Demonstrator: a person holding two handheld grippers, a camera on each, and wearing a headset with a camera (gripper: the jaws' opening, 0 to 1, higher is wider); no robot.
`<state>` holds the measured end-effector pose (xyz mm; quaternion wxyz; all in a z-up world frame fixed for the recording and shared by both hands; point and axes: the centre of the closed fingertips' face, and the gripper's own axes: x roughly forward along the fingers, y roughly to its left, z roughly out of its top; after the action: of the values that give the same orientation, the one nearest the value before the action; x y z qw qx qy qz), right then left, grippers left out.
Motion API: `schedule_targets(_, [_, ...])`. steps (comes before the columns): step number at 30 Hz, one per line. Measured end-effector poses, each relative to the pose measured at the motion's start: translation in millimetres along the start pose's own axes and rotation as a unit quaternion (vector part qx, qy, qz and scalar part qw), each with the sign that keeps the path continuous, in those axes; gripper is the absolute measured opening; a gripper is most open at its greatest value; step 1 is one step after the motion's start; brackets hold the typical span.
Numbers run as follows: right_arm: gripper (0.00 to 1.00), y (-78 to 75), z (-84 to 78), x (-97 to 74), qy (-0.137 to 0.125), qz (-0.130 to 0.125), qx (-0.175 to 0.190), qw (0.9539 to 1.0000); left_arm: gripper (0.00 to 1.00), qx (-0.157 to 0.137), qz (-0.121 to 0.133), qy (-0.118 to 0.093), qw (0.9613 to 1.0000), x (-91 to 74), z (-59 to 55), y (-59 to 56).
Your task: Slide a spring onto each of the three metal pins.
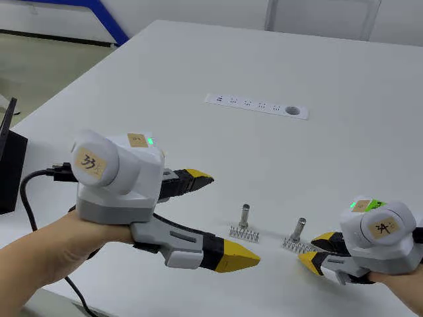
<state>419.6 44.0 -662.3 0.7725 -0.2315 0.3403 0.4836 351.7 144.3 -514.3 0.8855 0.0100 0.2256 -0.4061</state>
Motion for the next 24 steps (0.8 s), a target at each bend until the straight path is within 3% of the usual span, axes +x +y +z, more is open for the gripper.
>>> schedule_targets(7, [0.17, 5.5, -2.6, -3.5, -0.005, 0.019, 0.01, 0.9997, 0.9, -0.001, -0.004, 0.002, 1.0, 0.7, -1.9, 0.3])
schedule_targets(12, [0.13, 6.1, -2.5, -1.8, -0.004, 0.027, 0.004, 0.9996, 0.9, -0.005, -0.005, -0.006, 1.0, 1.4, 1.0, 0.1])
schedule_targets(24, [0.11, 8.6, -2.1, -1.3, 0.0, 0.034, -0.025, 0.9991, 0.89, -0.006, 0.0, -0.001, 1.0, -1.1, -3.4, -0.2])
